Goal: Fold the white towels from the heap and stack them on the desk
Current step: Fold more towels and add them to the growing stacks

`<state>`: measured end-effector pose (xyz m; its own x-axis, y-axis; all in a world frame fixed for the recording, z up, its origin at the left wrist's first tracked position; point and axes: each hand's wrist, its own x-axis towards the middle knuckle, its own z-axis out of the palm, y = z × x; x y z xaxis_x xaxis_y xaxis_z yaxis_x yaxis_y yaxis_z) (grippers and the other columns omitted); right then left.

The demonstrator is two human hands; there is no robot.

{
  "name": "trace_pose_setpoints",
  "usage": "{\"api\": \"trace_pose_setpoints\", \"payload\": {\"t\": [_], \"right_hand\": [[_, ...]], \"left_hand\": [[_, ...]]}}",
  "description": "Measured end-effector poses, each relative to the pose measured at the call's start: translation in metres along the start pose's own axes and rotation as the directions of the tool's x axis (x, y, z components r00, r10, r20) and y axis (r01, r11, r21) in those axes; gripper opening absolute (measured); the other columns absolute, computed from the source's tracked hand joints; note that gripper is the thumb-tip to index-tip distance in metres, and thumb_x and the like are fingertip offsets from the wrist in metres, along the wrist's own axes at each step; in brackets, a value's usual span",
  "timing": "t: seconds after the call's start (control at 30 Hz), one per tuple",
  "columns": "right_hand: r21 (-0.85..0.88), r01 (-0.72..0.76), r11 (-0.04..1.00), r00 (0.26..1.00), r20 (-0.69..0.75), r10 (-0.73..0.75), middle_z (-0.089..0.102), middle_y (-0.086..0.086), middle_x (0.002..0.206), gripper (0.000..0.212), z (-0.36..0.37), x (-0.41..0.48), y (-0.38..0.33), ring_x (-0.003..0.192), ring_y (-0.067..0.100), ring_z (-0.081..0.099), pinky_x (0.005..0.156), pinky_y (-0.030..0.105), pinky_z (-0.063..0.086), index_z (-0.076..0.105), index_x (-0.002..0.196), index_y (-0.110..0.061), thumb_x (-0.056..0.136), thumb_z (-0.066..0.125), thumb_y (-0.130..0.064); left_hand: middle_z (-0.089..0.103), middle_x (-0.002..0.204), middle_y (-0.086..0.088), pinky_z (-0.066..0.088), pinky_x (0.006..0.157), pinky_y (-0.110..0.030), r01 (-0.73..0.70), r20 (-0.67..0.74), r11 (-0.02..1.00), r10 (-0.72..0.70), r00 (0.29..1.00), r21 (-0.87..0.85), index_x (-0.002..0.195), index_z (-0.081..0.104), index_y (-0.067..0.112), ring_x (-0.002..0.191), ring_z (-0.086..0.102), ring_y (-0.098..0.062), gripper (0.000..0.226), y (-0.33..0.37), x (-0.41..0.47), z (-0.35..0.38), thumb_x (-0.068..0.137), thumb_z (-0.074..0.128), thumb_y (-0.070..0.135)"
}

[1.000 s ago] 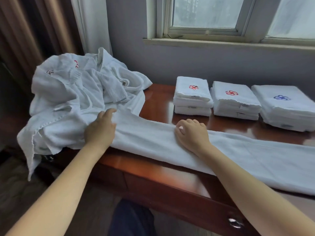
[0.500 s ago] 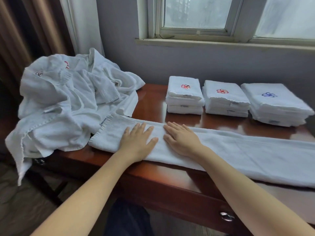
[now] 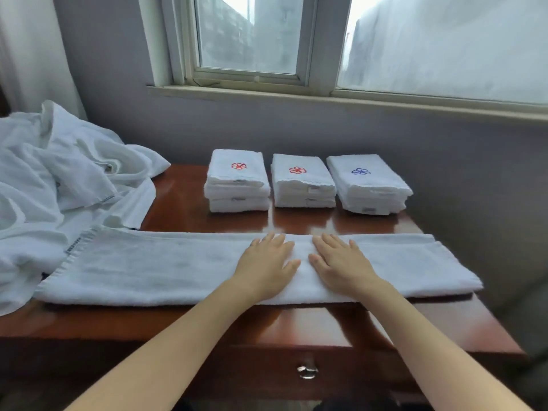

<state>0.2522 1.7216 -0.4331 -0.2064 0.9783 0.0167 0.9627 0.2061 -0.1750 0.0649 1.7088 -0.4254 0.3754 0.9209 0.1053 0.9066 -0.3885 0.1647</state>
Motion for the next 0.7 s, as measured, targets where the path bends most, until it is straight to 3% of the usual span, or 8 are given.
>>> {"api": "trace_pose_setpoints", "payload": {"t": [0.17, 0.43, 0.53, 0.63, 0.7], "right_hand": [[0.015, -0.115, 0.993, 0.993, 0.001, 0.115, 0.011, -0.002, 0.165, 0.053, -0.008, -0.022, 0.052, 0.151, 0.013, 0.005, 0.119, 0.050, -0.001, 0.021, 0.155, -0.030, 0.104, 0.022, -0.045], [-0.009, -0.358, 0.934, 0.926, -0.130, 0.354, 0.034, -0.004, 0.152, 0.044, -0.021, -0.043, 0.130, 0.143, 0.015, 0.023, 0.117, 0.055, 0.010, 0.040, 0.143, -0.030, 0.103, 0.027, -0.041], [0.015, -0.451, 0.892, 0.884, -0.128, 0.449, 0.034, -0.002, 0.152, 0.049, -0.024, -0.044, 0.145, 0.144, 0.018, 0.022, 0.116, 0.052, 0.018, 0.041, 0.142, -0.029, 0.099, 0.028, -0.048], [0.054, -0.455, 0.889, 0.881, -0.122, 0.458, 0.035, -0.001, 0.151, 0.059, -0.027, -0.044, 0.151, 0.139, 0.023, 0.028, 0.108, 0.046, 0.031, 0.037, 0.145, -0.028, 0.094, 0.031, -0.058], [0.086, -0.466, 0.880, 0.875, -0.099, 0.474, 0.032, 0.002, 0.153, 0.066, -0.029, -0.042, 0.155, 0.140, 0.026, 0.027, 0.108, 0.046, 0.032, 0.033, 0.148, -0.029, 0.092, 0.034, -0.063]], "left_hand": [[0.018, 0.163, -0.006, 0.010, 0.122, -0.042, -0.124, 0.055, 0.992, 0.123, 0.991, 0.024, 0.152, 0.030, 0.019, 0.151, 0.011, -0.024, 0.057, 0.057, 0.030, 0.015, 0.103, 0.029, 0.048], [0.014, 0.164, -0.002, 0.006, 0.122, -0.044, -0.225, 0.061, 0.974, 0.225, 0.972, -0.011, 0.153, 0.026, 0.025, 0.151, 0.007, -0.021, 0.060, 0.108, 0.060, 0.039, 0.100, 0.028, 0.055], [0.003, 0.166, 0.003, -0.005, 0.121, -0.048, -0.209, 0.101, 0.978, 0.210, 0.973, -0.015, 0.156, 0.013, 0.034, 0.152, -0.003, -0.016, 0.077, 0.106, 0.064, 0.046, 0.091, 0.022, 0.074], [-0.006, 0.165, 0.004, -0.011, 0.120, -0.051, -0.201, 0.149, 0.979, 0.201, 0.968, -0.017, 0.156, 0.002, 0.038, 0.151, -0.012, -0.015, 0.099, 0.104, 0.065, 0.048, 0.073, 0.012, 0.091], [-0.009, 0.165, 0.003, -0.013, 0.119, -0.053, -0.189, 0.167, 0.982, 0.190, 0.967, -0.022, 0.155, 0.000, 0.038, 0.151, -0.014, -0.016, 0.110, 0.106, 0.066, 0.047, 0.063, 0.009, 0.098]]}}
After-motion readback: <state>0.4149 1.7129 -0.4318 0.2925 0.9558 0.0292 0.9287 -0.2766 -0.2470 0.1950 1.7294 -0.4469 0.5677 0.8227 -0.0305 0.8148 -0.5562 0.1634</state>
